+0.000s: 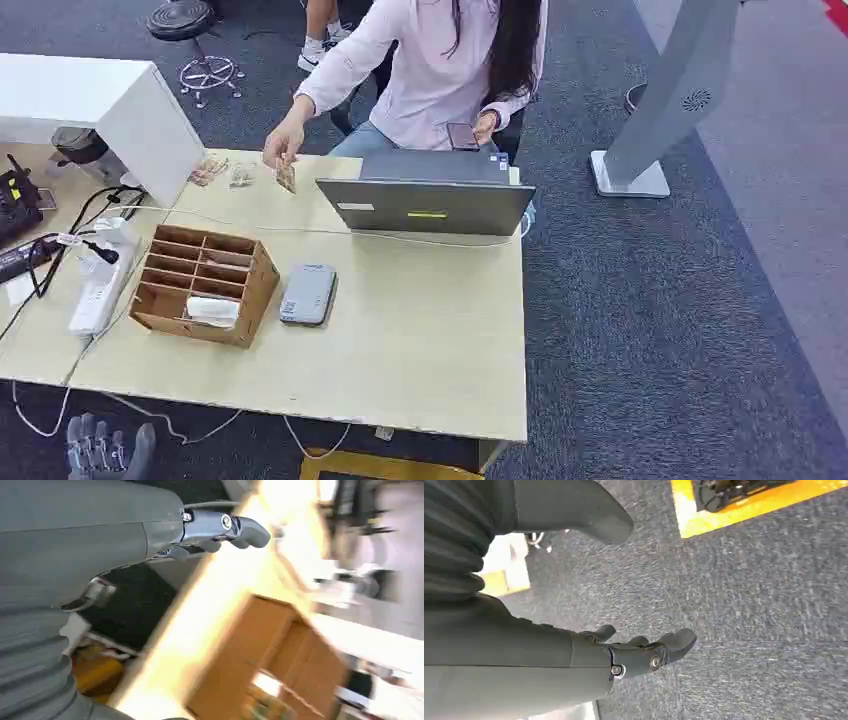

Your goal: Pass the card to the sensor for recognition and then transmit it.

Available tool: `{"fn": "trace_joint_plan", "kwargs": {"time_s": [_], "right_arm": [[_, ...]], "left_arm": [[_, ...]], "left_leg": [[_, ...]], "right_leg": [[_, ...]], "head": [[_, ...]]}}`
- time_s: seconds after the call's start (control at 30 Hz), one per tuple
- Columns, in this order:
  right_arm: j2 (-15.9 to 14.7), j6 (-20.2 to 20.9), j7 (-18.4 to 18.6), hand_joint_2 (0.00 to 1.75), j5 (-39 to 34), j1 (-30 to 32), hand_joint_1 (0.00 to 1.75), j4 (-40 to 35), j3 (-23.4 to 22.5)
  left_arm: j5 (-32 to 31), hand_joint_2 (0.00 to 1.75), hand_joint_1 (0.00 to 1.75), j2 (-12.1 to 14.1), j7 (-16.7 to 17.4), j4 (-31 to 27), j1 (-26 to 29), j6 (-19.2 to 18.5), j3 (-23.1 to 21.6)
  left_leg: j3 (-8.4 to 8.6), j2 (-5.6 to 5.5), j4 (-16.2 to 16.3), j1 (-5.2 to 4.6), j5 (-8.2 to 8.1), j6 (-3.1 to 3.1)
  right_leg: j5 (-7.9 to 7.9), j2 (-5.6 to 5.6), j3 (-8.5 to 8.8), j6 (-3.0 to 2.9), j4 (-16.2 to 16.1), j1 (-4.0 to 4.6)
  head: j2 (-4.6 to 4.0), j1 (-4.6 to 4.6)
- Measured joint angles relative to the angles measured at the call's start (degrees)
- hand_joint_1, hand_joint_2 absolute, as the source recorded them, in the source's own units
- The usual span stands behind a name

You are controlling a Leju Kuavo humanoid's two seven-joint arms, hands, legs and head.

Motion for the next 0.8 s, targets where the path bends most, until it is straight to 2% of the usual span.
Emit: {"fn": "trace_joint_plan", "kwargs": {"time_s": [0.13, 0.27, 0.37, 0.57, 0.8], "right_arm": [[0.35, -0.09, 1.11, 1.75, 2.56, -0.01, 0.0, 0.31, -0.09], [0.55, -0.02, 1.57, 1.75, 5.44, -0.2, 0.0, 0.61, -0.09], [0.57, 0.2, 1.7, 1.75, 6.99, -0.38, 0.0, 0.74, -0.09], [0.79, 0.77, 1.99, 1.75, 9.57, -0.57, 0.0, 0.85, 0.04], [0.85, 1.42, 2.12, 1.75, 11.93, -0.79, 0.0, 1.07, 0.46]], "left_arm": [[-0.48, 1.75, 0.0, -1.12, -1.05, -8.39, 1.02, -0.39, -0.42], [-5.65, 1.75, 0.0, -0.89, -1.64, -13.2, -0.17, 0.7, -2.34], [-10.15, 1.75, 0.0, 0.0, -1.35, -13.92, -2.3, 3.09, -4.33], [-19.23, 1.75, 0.0, 2.86, 1.47, -13.7, -7.41, 8.19, -8.17], [-29.04, 1.75, 0.0, 6.53, 5.66, -10.49, -13.96, 12.74, -11.91]], "left_leg": [[0.02, 0.0, 0.01, -0.01, 0.01, 0.01], [0.04, 0.01, 0.0, -0.01, 0.02, 0.0], [0.06, 0.01, 0.01, 0.0, 0.04, -0.01], [0.06, 0.01, 0.01, 0.01, 0.07, 0.0], [0.05, 0.01, 0.02, 0.01, 0.09, -0.01]], "right_leg": [[0.0, -0.01, -0.01, 0.0, 0.0, 0.0], [0.01, 0.02, 0.0, 0.0, 0.0, 0.0], [0.04, 0.02, 0.01, -0.03, 0.0, 0.0], [0.05, 0.02, 0.01, -0.04, 0.0, 0.0], [0.05, 0.03, 0.0, -0.04, 0.01, 0.0]], "head": [[0.0, -0.02], [0.0, -0.04], [0.0, -0.02], [0.0, -0.02], [0.0, -0.02]]}}
